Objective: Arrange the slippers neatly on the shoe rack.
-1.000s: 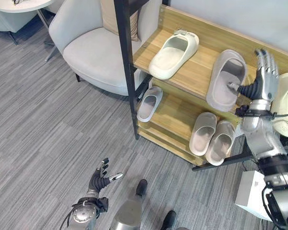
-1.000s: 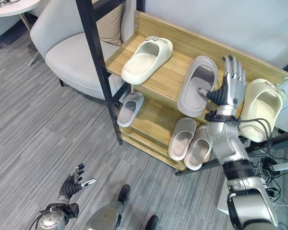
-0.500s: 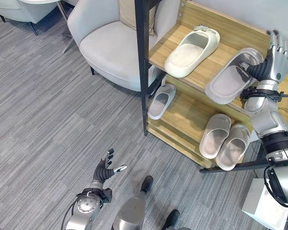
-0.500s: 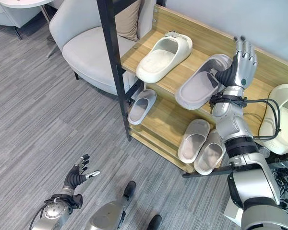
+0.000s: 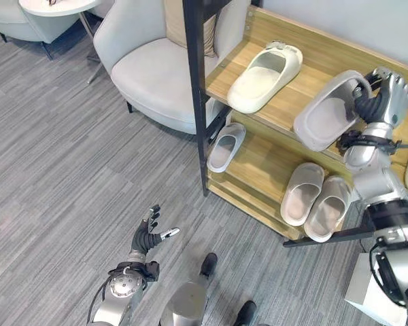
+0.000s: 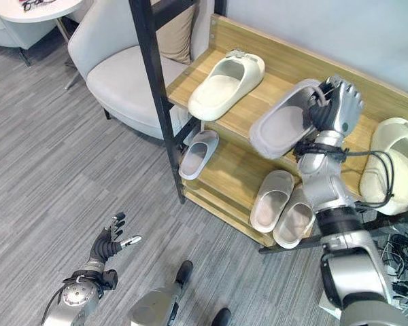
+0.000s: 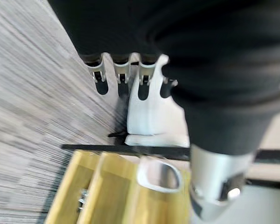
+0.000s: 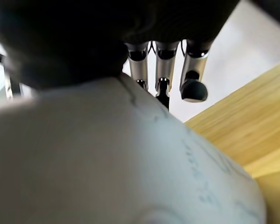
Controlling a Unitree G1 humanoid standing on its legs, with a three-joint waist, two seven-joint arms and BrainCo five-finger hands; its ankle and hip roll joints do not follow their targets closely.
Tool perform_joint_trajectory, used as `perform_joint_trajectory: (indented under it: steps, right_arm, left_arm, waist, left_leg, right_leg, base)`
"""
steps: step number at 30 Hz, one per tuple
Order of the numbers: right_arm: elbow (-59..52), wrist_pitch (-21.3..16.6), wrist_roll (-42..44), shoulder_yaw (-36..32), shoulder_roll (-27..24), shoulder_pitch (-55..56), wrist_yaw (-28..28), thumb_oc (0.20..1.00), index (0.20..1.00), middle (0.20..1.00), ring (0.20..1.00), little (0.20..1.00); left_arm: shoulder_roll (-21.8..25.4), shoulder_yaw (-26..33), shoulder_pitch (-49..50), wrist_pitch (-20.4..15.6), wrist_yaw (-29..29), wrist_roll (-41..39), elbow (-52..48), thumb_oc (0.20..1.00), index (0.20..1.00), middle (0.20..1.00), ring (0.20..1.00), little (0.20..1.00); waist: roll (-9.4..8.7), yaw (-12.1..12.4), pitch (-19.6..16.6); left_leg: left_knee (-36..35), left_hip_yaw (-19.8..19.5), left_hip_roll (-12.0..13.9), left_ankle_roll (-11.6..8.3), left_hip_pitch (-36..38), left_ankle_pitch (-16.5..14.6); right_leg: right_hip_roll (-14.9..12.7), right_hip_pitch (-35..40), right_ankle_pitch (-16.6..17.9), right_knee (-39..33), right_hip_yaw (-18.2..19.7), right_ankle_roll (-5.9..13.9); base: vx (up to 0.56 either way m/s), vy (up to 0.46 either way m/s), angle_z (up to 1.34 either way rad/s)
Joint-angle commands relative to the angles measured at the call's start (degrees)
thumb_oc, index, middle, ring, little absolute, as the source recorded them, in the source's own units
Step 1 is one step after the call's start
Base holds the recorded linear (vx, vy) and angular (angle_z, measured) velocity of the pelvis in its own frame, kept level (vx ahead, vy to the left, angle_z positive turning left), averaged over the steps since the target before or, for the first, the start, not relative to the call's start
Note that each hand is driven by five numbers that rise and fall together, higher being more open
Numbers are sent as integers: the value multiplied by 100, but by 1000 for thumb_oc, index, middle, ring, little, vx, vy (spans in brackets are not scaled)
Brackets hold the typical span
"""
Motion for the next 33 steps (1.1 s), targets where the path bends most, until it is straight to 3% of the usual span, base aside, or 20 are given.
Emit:
perform_joint_trajectory:
  steps: [1, 2, 3, 5, 6, 8, 9, 10, 11, 12, 15, 19, 20, 21, 23, 25, 26, 28, 33]
  right_arm:
    - [-818, -582, -41, -48, 136, 354, -183, 200, 200, 200, 200, 200]
    - [-1328, -800, 57, -127, 353, 559, -184, 200, 200, 200, 200, 200]
    - [-2132, -1248, 501, -81, 701, 965, 61, 200, 200, 200, 200, 200]
    - [-2795, -1796, 1389, 16, 996, 1398, 504, 200, 200, 200, 200, 200]
    - [-2795, -1796, 1389, 16, 996, 1398, 504, 200, 200, 200, 200, 200]
    - [-3496, -2516, 3764, 688, 1563, 2145, 1715, 200, 200, 200, 200, 200]
    - [-3501, -2517, 3793, 685, 1561, 2159, 1742, 200, 200, 200, 200, 200]
    - [-3701, -2573, 4412, 993, 1587, 2399, 2233, 200, 200, 200, 200, 200]
    - [-3701, -2573, 4412, 993, 1587, 2399, 2233, 200, 200, 200, 200, 200]
    - [-3794, -2587, 5004, 1335, 1605, 2584, 2692, 200, 200, 200, 200, 200]
    - [-3630, -2465, 5604, 1926, 1625, 2667, 3235, 200, 200, 200, 200, 200]
    - [-3024, -2246, 5394, 2395, 1479, 2682, 3574, 200, 200, 200, 200, 200]
    - [-2652, -2163, 4432, 2404, 1329, 2804, 3445, 200, 200, 200, 200, 200]
    - [-2244, -2027, 2407, 2139, 1169, 2967, 2705, 200, 200, 200, 200, 200]
    - [-1651, -1681, 215, 1758, 985, 2724, 1245, 200, 200, 200, 200, 200]
    - [-1440, -1609, -64, 1703, 997, 2451, 884, 200, 200, 200, 200, 200]
    - [-984, -1330, -590, 1580, 920, 1601, 120, 200, 200, 200, 200, 200]
    - [-577, -994, -1033, 1363, 776, 800, -604, 200, 200, 200, 200, 200]
    - [-15, -580, -1268, 1022, 264, -86, -1200, 200, 200, 200, 200, 200]
  left_arm:
    - [71, 203, 85, -131, 125, 55, -295, 1000, 1000, 1000, 1000, 1000]
    - [39, 254, 94, -118, 184, 98, -292, 1000, 1000, 1000, 1000, 1000]
    - [-14, 328, 137, -83, 258, 153, -309, 1000, 1000, 1000, 1000, 1000]
    - [-75, 434, 238, -47, 292, 162, -381, 1000, 1000, 1000, 1000, 1000]
    - [-75, 434, 238, -47, 292, 162, -381, 1000, 1000, 1000, 1000, 1000]
    - [-158, 545, 440, 53, 344, 22, -469, 1000, 1000, 1000, 1000, 1000]
    - [-157, 550, 454, 54, 342, 21, -472, 1000, 1000, 1000, 1000, 1000]
    - [-183, 611, 574, 53, 343, -65, -470, 1000, 1000, 1000, 1000, 1000]
    - [-183, 611, 574, 53, 343, -65, -470, 1000, 1000, 1000, 1000, 1000]
    - [-194, 665, 654, 4, 371, -108, -498, 1000, 1000, 1000, 1000, 1000]
    - [-236, 658, 648, -84, 393, -166, -493, 1000, 1000, 1000, 1000, 1000]
    - [-272, 608, 543, -233, 379, -159, -414, 1000, 1000, 1000, 1000, 1000]
    - [-246, 603, 518, -284, 403, -98, -407, 1000, 1000, 1000, 1000, 1000]
    - [-268, 601, 508, -341, 572, 5, -404, 1000, 1000, 1000, 1000, 1000]
    - [-256, 535, 410, -445, 978, 176, -643, 1000, 1000, 1000, 1000, 1000]
    - [-215, 474, 293, -499, 1087, 198, -719, 1000, 1000, 1000, 1000, 1000]
    - [-98, 296, -13, -623, 1302, 226, -876, 1000, 1000, 1000, 1000, 1000]
    - [-35, 63, -362, -772, 1432, 264, -959, 1000, 1000, 1000, 1000, 1000]
    - [37, -221, -710, -910, 1382, 310, -1072, 1000, 1000, 1000, 1000, 1000]
  waist:
    - [-61, -106, -372]
    - [-49, -156, -390]
    - [-32, -237, -414]
    - [-22, -319, -429]
    - [-22, -319, -429]
    - [-13, -409, -454]
    - [-13, -418, -462]
    - [1, -434, -459]
    - [1, -434, -459]
    - [19, -425, -452]
    - [45, -382, -454]
    - [53, -284, -457]
    - [57, -231, -452]
    - [74, -226, -428]
    - [140, -167, -149]
    - [181, -125, 16]
    - [331, 17, 470]
    - [526, 138, 785]
    - [508, 313, 882]
  left_leg:
    - [533, -121, 385, -179, 301, -1354]
    - [490, -110, 400, -174, 340, -1340]
    - [419, -81, 431, -173, 404, -1306]
    - [351, -48, 466, -183, 457, -1273]
    - [351, -48, 466, -183, 457, -1273]
    - [224, -10, 532, -218, 534, -1177]
    - [215, -12, 533, -220, 541, -1174]
    - [170, -27, 549, -244, 567, -1142]
    - [170, -27, 549, -244, 567, -1142]
    - [130, -38, 569, -271, 569, -1108]
    - [91, -99, 568, -305, 559, -1063]
    - [82, -224, 545, -341, 510, -1021]
    - [80, -313, 519, -350, 479, -1007]
    - [109, -372, 491, -340, 451, -1022]
    - [509, -468, 401, -309, 162, -1087]
    - [758, -504, 366, -305, -68, -1119]
    - [1401, -580, 284, -308, -637, -1225]
    - [1863, -659, 185, -315, -1165, -1274]
    - [2172, -717, 218, -344, -1638, -1349]
  right_leg:
    - [-453, 9, -26, 119, 130, 362]
    - [-446, 9, -30, 121, 157, 360]
    - [-445, 14, -33, 123, 177, 353]
    - [-439, 22, -46, 123, 176, 348]
    - [-439, 22, -46, 123, 176, 348]
    - [-428, 44, -73, 131, 142, 346]
    - [-427, 48, -77, 132, 139, 346]
    - [-433, 66, -82, 141, 93, 347]
    - [-433, 66, -82, 141, 93, 347]
    - [-443, 86, -93, 156, 23, 346]
    - [-460, 98, -84, 173, -85, 345]
    - [-493, 127, -97, 211, -287, 349]
    - [-515, 141, -98, 247, -407, 360]
    - [-538, 116, -135, 334, -475, 379]
    - [-597, -133, -233, 669, -457, 365]
    - [-637, -292, -285, 833, -458, 350]
    - [-775, -745, -396, 1331, -458, 302]
    - [-902, -1249, -476, 1820, -424, 248]
    - [-973, -1653, -651, 2185, -394, 227]
  base:
    - [-16, -18, -5]
    - [-32, -22, -8]
    - [-34, -19, -10]
    - [-28, -13, -15]
    - [-23, -23, -19]
    - [-44, -35, -16]
    - [-50, -29, -7]
    - [0, 0, 0]
    - [-46, -21, -1]
    - [-35, -14, 6]
    - [-40, -9, 8]
    - [-34, 11, 24]
    - [-49, 56, 42]
    - [-65, 62, 39]
    - [-201, 48, 25]
    - [-298, 12, 15]
    - [-394, 20, 19]
    - [-378, 62, 19]
    - [-28, 37, 24]
